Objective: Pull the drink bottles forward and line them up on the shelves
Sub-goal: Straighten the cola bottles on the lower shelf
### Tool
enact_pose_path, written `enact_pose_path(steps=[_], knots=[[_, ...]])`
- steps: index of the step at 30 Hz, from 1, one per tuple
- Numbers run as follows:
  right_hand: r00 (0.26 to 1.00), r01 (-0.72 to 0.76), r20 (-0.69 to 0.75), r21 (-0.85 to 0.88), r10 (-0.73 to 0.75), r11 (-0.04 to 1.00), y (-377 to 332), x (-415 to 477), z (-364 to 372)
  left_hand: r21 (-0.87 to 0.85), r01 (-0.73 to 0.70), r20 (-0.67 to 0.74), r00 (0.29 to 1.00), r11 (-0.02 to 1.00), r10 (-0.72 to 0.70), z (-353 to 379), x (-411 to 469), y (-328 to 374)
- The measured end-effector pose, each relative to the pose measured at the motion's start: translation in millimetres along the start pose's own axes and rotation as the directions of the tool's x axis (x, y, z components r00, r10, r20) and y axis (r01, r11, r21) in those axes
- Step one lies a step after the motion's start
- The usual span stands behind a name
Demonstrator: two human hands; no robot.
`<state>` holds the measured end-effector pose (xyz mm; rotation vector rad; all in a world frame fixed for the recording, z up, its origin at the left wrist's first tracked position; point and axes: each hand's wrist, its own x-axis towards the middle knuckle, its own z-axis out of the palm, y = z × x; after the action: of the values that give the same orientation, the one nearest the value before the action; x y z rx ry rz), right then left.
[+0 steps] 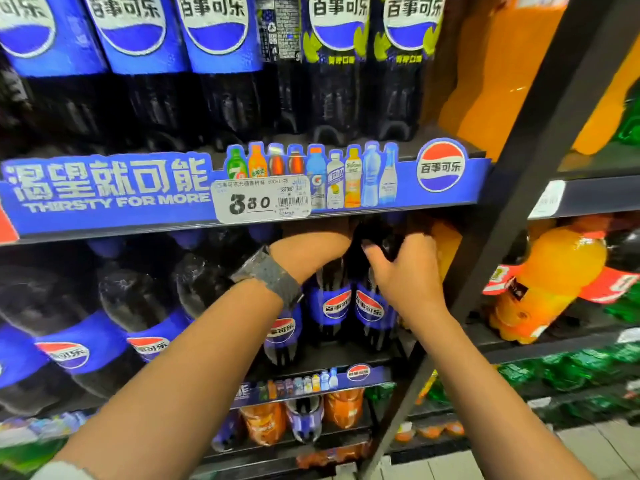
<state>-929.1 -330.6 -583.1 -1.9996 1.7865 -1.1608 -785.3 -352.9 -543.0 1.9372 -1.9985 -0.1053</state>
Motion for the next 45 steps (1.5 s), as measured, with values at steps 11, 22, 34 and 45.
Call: enact_pose_path(steps=[11, 22, 34, 45], knots=[[0.980, -0.178, 0.135, 0.296, 0.144, 0.938, 4.9, 23.0, 3.8, -0.122, 0.025, 0.049, 0.999, 0.992, -0.019, -27.0, -18.4, 1.2], [0.990, -0.119, -0.011, 0.434, 0.138, 0.893, -0.5, 15.5, 8.3, -0.099, 0.037, -0.064, 0.997, 0.994, -0.044, -24.5, -35.2, -6.2], [0.982, -0.184, 0.114, 0.359, 0.153, 0.915, -4.0, 21.3, 0.2, -0.060, 0.020, -0.161, 0.987, 0.998, -0.030, -18.6, -39.0, -5.2], [0.972, 0.200, -0.100, -0.123, -0.213, 0.972, -7.3, -12.3, -5.8, -0.067, -0.079, -0.484, 0.874, 0.995, 0.037, 8.8, -111.2, -3.4]])
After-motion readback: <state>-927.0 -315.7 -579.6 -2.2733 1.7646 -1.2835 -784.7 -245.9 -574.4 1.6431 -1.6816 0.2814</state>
